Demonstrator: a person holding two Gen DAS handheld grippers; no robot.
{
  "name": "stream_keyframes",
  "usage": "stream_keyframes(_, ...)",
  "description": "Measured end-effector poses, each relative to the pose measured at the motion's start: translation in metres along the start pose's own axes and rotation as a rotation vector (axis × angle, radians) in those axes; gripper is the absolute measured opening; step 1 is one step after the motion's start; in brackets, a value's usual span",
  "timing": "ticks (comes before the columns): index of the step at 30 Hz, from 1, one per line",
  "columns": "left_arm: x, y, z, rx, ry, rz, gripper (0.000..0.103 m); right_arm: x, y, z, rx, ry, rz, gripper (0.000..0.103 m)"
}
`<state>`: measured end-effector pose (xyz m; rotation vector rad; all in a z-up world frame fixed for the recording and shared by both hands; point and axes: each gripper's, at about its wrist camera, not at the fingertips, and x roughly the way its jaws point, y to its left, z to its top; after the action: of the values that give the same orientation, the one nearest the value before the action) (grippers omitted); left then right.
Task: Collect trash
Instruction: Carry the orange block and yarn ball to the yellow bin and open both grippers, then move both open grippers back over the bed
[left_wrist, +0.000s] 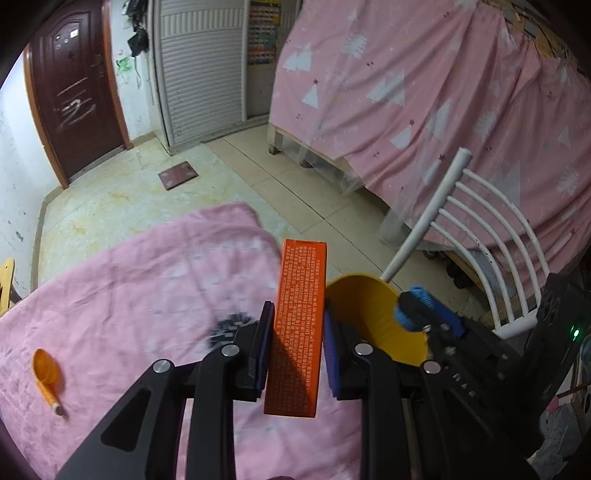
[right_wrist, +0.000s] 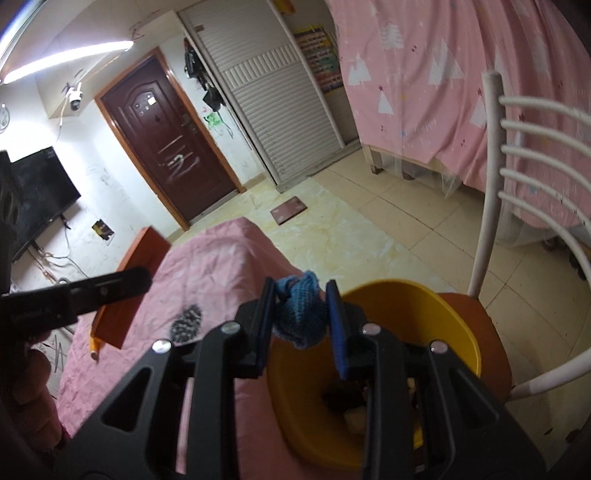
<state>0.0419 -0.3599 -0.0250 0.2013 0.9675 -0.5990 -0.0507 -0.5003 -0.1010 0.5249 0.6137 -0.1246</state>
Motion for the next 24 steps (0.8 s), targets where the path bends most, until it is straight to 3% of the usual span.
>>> stream_keyframes(6,0.021,-0.029,0.006,0.010,0.040,-0.031,0.018,0.010,-0.018,-0.004,0.027,0.046,-0.014,0.032)
stream_keyframes(8,0.027,-0.037,0.008,0.012,0.050,-0.045,0.018,0.010,-0.026,-0.004,0.051,0.043,-0.017,0.048)
stream_keyframes(10,0.033,-0.045,0.009,0.011,0.062,-0.059,0.018,0.009,-0.031,-0.003,0.063,0.039,-0.020,0.053)
stream_keyframes(17,0.033,-0.054,0.006,0.020,0.070,-0.063,0.018,0.008,-0.035,-0.003,0.075,0.032,-0.013,0.053)
stream_keyframes(24,0.017,-0.031,0.006,0.003,0.044,-0.052,0.018,0.005,-0.013,-0.004,0.025,0.027,0.000,0.053)
